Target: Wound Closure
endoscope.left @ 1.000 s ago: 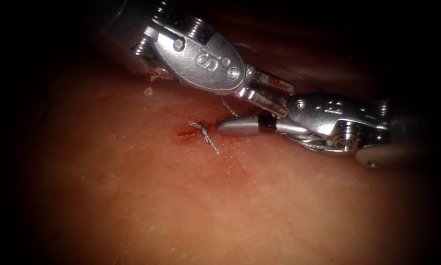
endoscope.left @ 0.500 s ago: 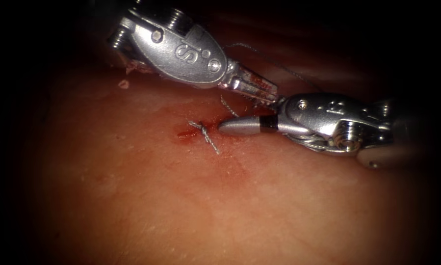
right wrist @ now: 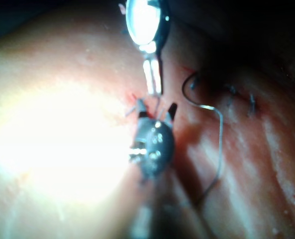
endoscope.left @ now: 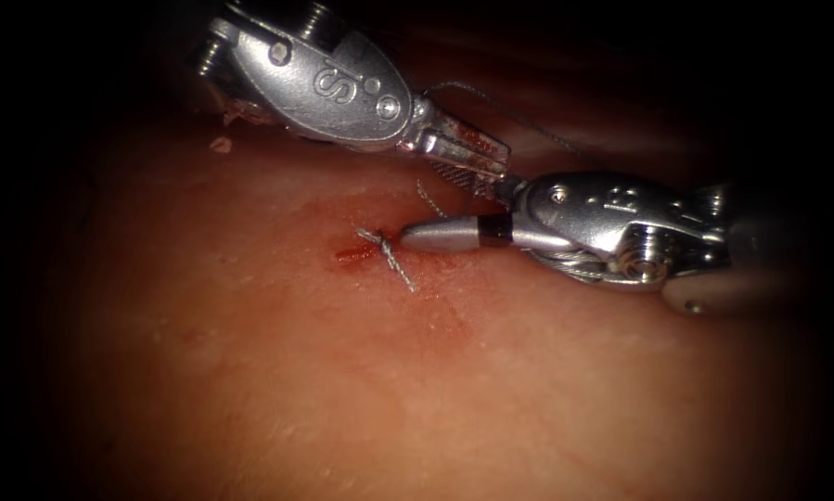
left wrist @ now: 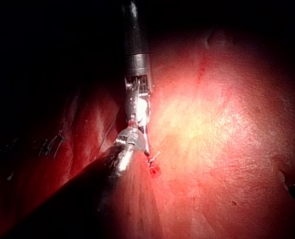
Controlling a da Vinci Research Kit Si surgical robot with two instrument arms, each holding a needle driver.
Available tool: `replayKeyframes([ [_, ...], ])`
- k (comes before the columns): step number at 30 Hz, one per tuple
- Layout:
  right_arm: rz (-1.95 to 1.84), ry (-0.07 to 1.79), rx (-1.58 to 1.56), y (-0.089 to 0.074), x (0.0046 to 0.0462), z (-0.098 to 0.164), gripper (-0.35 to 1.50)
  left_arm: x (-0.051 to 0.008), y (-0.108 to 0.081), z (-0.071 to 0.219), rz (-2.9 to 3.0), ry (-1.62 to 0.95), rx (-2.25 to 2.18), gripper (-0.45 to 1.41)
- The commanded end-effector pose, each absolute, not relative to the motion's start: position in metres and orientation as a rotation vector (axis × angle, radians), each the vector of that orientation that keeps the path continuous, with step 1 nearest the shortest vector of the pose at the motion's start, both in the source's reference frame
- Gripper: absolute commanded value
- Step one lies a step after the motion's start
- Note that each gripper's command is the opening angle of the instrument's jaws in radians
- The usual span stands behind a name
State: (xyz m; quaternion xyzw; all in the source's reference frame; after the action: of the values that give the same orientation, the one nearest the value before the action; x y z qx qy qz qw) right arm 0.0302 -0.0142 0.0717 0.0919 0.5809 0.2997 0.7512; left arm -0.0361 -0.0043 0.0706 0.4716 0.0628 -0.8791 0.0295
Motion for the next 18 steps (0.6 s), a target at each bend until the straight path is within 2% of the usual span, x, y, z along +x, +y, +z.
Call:
replayKeyframes([
  [1,0.656,1.274,0.199,-0.0142,0.0315,0.0723,1.38,-0.0367,-0.0045,0.0711,-2.708,0.194,1.456,-0.45],
  [15,0.653,1.281,0.203,-0.0141,0.0334,0.0726,1.40,-0.0365,-0.0045,0.0710,-2.708,0.195,1.457,-0.45],
  [18,0.649,1.283,0.207,-0.0141,0.0334,0.0726,1.33,-0.0365,-0.0044,0.0710,-2.708,0.196,1.457,-0.45],
])
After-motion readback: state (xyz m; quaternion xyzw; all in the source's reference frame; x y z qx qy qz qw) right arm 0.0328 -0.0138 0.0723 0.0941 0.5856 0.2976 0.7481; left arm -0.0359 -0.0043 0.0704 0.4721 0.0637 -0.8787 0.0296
